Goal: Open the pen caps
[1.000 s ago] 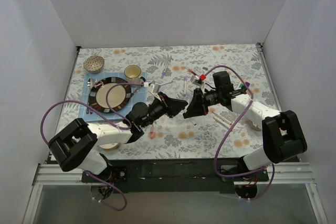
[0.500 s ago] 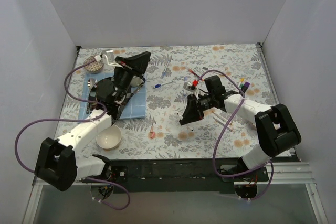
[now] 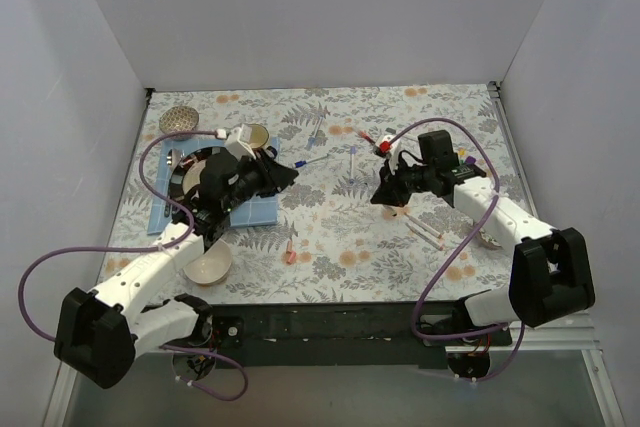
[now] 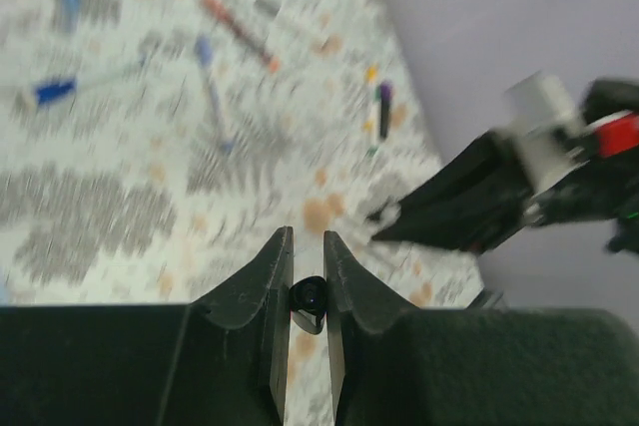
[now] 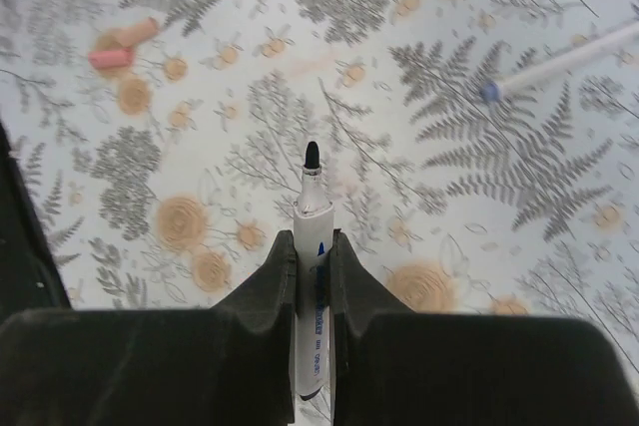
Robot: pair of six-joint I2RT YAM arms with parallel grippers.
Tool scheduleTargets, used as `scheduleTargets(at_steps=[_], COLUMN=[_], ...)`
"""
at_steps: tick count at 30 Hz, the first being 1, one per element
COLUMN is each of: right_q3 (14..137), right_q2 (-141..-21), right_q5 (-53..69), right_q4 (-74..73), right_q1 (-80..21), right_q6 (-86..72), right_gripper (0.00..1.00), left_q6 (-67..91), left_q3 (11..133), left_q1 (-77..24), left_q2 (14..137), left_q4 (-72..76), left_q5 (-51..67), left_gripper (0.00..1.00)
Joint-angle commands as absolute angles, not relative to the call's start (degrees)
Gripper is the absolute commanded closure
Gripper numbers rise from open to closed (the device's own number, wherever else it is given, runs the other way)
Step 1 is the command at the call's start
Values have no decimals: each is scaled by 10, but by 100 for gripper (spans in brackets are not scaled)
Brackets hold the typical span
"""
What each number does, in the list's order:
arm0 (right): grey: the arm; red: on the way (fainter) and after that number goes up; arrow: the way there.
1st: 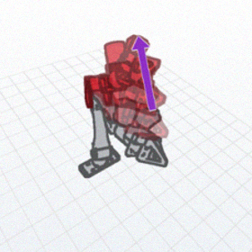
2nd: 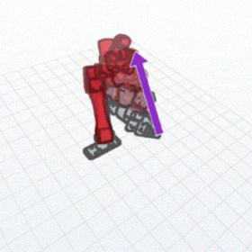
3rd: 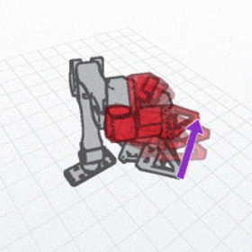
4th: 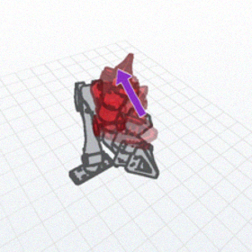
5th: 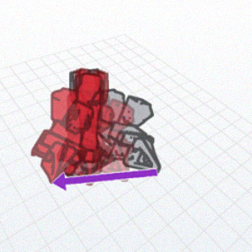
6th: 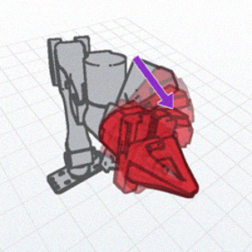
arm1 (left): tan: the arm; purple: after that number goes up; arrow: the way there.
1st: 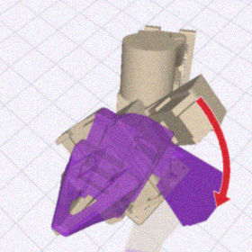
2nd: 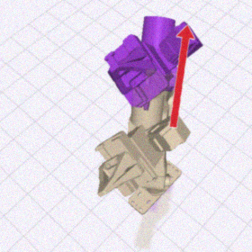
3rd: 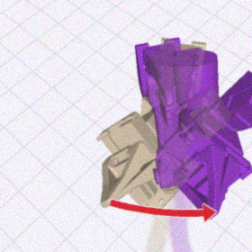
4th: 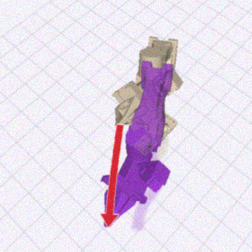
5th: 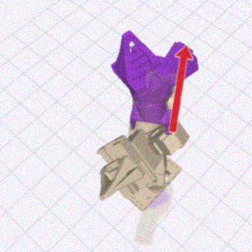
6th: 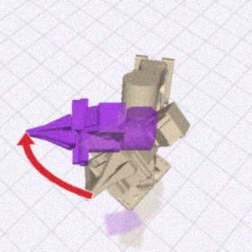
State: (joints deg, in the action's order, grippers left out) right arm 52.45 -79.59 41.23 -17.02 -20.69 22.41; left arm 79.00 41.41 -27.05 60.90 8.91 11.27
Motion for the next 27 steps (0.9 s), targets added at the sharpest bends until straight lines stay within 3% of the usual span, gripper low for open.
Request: scheduleTargets(at_steps=[1,8,19,27], right_q3=[547,530,481,480], right_q2=[-780,-789,-755,-761], right_q5=[284,178,162,169], right_q4=[-224,-264,-262,-269], right_q1=[-190,-156,-96,-85], right_q6=[294,345,350,350], right_gripper=[99,95,94,92], left_q6=[772,746,730,726], left_q3=[397,431,477,500], left_q1=[-302,-402,-478,-497], left_q2=[618,708,840,867], left_q4=[-136,-220,-277,-287], left_q5=[130,7,-117,-131], left_gripper=[100,100,99,80])
